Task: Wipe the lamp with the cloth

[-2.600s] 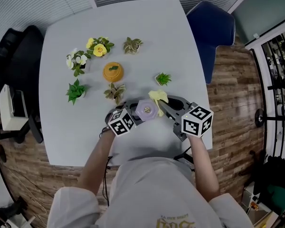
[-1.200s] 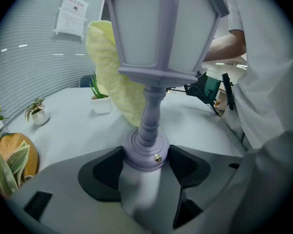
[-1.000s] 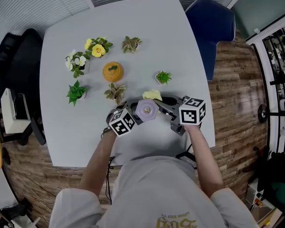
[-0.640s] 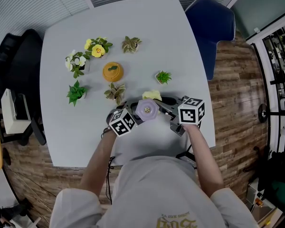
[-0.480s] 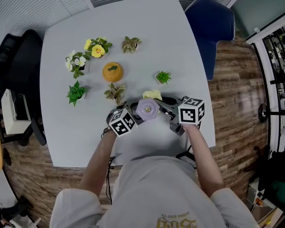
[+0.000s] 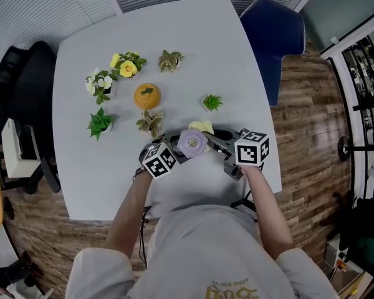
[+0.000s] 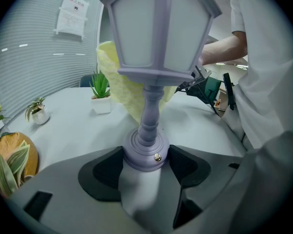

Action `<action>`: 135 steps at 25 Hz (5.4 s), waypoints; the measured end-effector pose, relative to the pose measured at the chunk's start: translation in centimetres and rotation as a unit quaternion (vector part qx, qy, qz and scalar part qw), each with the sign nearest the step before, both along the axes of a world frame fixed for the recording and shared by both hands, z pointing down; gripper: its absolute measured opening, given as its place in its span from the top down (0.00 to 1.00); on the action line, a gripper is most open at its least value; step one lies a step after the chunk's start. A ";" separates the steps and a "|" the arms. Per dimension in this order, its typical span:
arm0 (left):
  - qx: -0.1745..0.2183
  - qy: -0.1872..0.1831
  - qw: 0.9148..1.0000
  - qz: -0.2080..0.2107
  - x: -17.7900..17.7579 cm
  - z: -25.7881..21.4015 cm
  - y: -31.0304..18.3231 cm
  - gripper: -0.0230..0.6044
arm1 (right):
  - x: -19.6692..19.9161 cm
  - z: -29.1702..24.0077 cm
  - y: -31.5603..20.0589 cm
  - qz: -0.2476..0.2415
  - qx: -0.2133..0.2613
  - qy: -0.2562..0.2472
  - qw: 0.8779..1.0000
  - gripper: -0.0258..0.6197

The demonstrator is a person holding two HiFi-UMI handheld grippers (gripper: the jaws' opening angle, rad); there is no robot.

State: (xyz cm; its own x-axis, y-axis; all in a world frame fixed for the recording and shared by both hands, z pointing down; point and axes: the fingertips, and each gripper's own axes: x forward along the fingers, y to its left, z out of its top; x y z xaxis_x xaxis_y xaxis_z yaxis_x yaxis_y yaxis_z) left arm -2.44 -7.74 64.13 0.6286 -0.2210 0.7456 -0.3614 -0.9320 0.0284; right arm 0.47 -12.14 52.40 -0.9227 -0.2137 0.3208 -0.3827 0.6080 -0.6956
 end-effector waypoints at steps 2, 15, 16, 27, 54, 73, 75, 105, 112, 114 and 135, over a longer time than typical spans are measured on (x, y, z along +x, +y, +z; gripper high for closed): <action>0.000 0.000 1.000 0.000 0.0 0.0 0.0 0.48 | 0.3 -0.3 0.2 0.001 0.002 -0.003 1.000 0.87; -0.001 -0.001 1.000 -0.002 0.1 0.1 0.1 0.48 | 1.4 -1.7 2.7 0.001 0.007 -0.028 1.000 0.87; -0.002 -0.002 1.000 -0.002 0.1 0.1 0.1 0.48 | 1.4 -1.8 2.8 0.000 0.007 -0.029 1.000 0.87; -0.002 -0.002 1.000 -0.003 0.0 0.1 0.0 0.48 | 1.7 -2.9 3.9 -0.012 0.006 -0.058 0.998 0.87; -0.002 -0.002 1.000 -0.010 0.2 0.1 0.0 0.48 | 1.1 -1.6 4.0 -0.021 -0.014 -0.053 0.998 0.87; -0.001 -0.002 1.000 -0.010 0.2 0.0 0.0 0.48 | 0.8 -0.5 4.1 -0.020 -0.013 -0.013 1.000 0.87; -0.002 -0.002 1.000 -0.010 0.1 0.1 -0.1 0.48 | 0.8 -0.4 4.4 -0.026 -0.011 -0.009 1.000 0.87; -0.001 -0.002 1.000 -0.009 0.1 0.1 0.1 0.48 | -0.3 -1.2 8.3 -0.124 0.165 0.121 0.971 0.87; -0.001 -0.002 1.000 -0.010 0.0 0.1 0.0 0.48 | -1.2 -1.3 8.7 -0.147 0.188 0.126 0.963 0.87; -0.001 -0.002 1.000 -0.010 0.1 0.1 0.0 0.48 | -1.6 -1.2 8.7 -0.151 0.193 0.130 0.961 0.87; 0.000 0.000 1.000 -0.010 0.1 0.0 0.0 0.48 | -3.0 -0.3 8.5 -0.162 0.190 0.146 0.957 0.87</action>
